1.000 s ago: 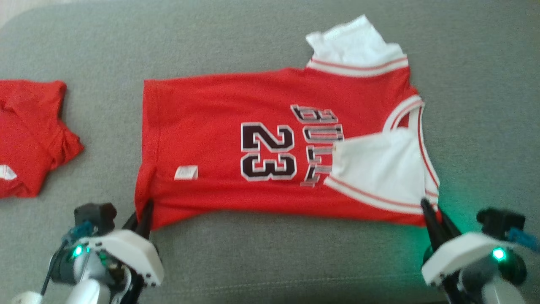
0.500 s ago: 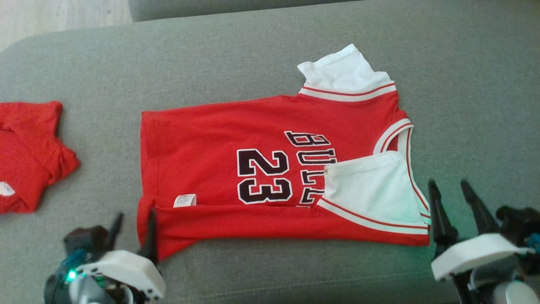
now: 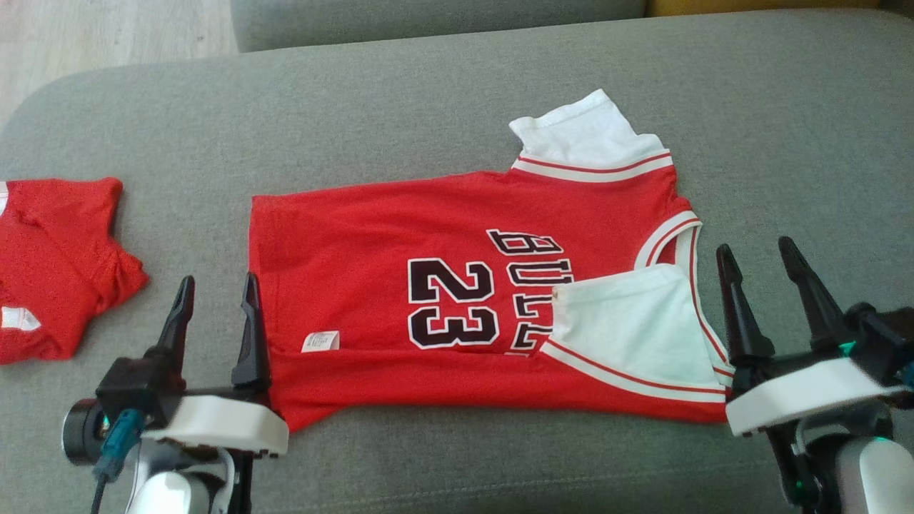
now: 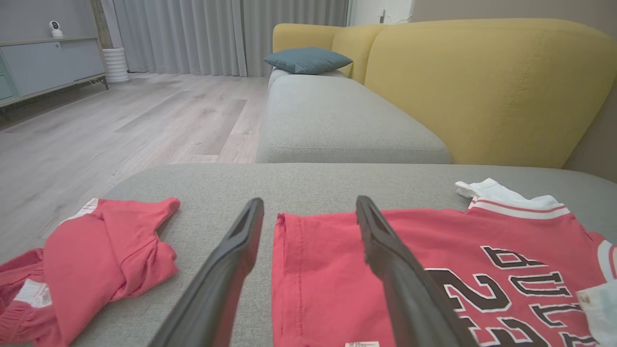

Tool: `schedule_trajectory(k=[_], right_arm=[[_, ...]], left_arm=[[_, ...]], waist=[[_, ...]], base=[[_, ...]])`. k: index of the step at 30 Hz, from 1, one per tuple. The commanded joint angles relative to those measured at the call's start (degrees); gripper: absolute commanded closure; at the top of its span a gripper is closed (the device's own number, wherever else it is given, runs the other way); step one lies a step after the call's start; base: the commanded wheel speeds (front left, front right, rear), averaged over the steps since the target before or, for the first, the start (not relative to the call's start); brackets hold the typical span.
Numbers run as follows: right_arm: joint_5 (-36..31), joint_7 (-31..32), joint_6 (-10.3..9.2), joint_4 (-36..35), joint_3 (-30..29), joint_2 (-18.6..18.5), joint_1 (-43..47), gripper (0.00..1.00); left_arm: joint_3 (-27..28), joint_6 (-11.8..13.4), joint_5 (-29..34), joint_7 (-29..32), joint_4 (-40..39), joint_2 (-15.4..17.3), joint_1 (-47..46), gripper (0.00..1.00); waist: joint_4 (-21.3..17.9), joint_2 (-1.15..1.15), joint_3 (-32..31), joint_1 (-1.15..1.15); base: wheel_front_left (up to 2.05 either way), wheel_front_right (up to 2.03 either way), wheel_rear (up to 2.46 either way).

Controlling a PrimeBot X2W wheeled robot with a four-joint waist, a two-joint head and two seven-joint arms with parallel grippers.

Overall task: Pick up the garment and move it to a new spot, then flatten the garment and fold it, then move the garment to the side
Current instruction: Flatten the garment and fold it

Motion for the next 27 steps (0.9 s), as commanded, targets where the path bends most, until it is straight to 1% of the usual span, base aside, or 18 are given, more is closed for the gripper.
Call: schedule_trajectory(k=[1,6,9,13,16,19,23,27], right_arm=[[0.18,0.16,-0.04,-2.43,1.67,-1.14,-2.63,0.00],[0.65,0.23,-0.04,-2.30,1.76,-1.31,-2.94,0.00],[0.78,0.20,-0.04,-2.35,1.54,-1.27,-2.98,0.00],[0.94,0.37,-0.04,-2.59,1.23,-1.09,-3.14,0.00],[1.04,0.31,-0.04,-2.91,0.92,-1.03,-3.63,0.00],[1.21,0.20,-0.04,-2.94,1.13,-0.90,-4.39,0.00],[1.54,-0.15,-0.04,-2.33,1.94,-0.61,-5.64,0.00],[1.93,-0.77,-0.04,-1.11,2.88,-0.40,-6.73,0.00]], left_arm=[[2.00,0.52,0.41,-0.52,-1.36,0.80,-2.64,0.00],[1.94,0.86,0.60,-0.94,-0.52,0.96,-3.07,0.00],[1.88,0.66,0.41,-0.79,0.20,1.17,-3.88,0.00],[1.62,-0.30,-0.15,0.08,1.35,1.53,-6.25,0.00],[1.30,-2.07,-1.17,1.80,3.67,2.02,-10.93,0.00],[1.20,-4.17,-2.95,5.18,8.42,2.40,-17.51,0.00],[1.27,-6.84,-5.43,12.05,18.05,3.39,-26.69,0.00],[1.99,-7.60,-7.57,20.28,28.21,4.54,-34.15,0.00]], waist=[[-0.03,0.00,0.07,0.00],[0.04,0.00,0.45,0.00],[0.08,0.00,0.88,0.00],[0.07,0.00,1.89,0.00],[0.16,0.00,3.56,0.00],[-0.11,0.00,5.62,0.00],[-1.21,0.00,8.32,0.00],[-2.67,0.00,10.55,0.00]], base=[[0.00,0.00,0.00],[0.00,0.00,0.00],[0.00,0.00,0.00],[0.00,0.00,0.00],[0.00,0.00,0.00],[0.00,0.00,0.00],[0.00,0.00,0.00],[0.00,0.00,0.00]])
